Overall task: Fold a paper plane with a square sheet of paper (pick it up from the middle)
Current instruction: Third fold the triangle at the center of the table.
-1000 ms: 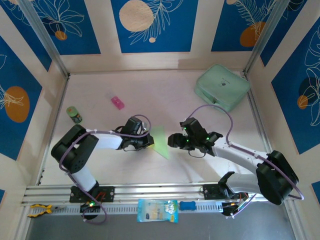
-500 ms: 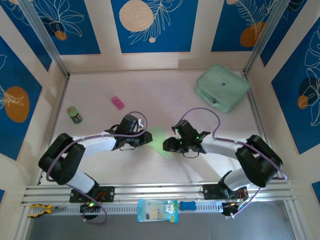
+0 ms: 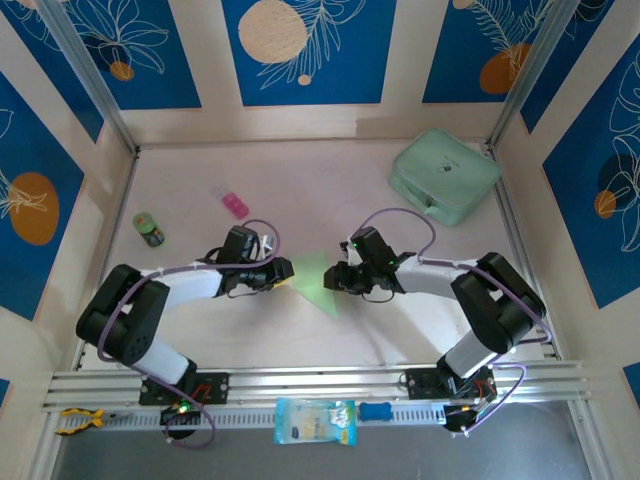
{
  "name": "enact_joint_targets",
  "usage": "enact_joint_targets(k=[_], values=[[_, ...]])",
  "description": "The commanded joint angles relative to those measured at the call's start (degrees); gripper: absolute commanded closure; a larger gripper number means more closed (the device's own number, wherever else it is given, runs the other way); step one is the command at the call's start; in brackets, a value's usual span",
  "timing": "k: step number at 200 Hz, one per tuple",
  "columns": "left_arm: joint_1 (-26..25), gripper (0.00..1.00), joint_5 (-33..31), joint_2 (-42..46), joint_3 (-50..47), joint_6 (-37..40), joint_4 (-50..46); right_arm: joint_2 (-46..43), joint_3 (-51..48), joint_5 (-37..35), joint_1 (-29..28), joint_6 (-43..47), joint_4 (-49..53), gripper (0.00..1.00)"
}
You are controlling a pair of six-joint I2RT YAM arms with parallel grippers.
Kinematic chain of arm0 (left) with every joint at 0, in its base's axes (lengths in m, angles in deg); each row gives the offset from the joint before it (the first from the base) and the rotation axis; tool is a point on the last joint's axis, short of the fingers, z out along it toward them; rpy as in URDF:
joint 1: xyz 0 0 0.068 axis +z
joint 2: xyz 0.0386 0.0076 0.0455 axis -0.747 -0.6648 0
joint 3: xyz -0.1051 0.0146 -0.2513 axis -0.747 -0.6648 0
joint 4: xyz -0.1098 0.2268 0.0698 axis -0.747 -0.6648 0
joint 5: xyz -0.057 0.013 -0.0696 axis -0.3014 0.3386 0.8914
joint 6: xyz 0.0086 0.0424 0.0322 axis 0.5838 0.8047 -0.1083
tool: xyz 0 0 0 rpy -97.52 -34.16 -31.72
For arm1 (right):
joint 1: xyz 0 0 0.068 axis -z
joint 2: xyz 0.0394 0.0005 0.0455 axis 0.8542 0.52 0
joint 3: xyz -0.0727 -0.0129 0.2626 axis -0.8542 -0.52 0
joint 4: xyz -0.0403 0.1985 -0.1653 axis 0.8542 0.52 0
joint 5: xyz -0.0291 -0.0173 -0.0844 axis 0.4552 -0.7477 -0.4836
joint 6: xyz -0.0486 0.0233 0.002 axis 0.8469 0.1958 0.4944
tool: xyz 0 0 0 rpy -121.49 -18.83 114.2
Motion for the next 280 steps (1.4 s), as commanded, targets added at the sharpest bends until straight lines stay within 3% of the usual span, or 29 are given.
enact_joint_targets(k=[1,70,135,192,209,237,280], values=[[0.75,0.69,3.33,-1.13,-0.38,-0.94,2.57,0.60,1.13,1.76,0.38,0.64,-0.41,0.68],[1.24,0.69,4.81,-3.81,-0.10,-1.82,4.39,0.78,0.51,2.53,0.92,0.46,-1.32,0.83],[1.84,0.43,4.24,-3.82,0.89,-0.77,2.27,-0.02,-1.06,6.30,2.62,0.37,-5.00,0.87],[1.93,0.39,4.01,-5.17,3.33,0.21,-0.18,-0.46,-2.58,9.21,5.01,-0.24,-7.90,0.90],[1.89,0.39,4.05,-5.30,3.54,0.14,-0.07,-0.43,-2.60,9.76,5.09,0.00,-7.64,0.86],[1.94,0.39,3.94,-5.41,3.73,0.38,-0.73,0.69,-1.91,7.96,5.14,0.11,-5.29,0.69],[1.89,0.39,3.69,-5.15,3.64,0.64,-1.25,4.05,0.19,10.39,4.12,1.16,-4.34,0.65]])
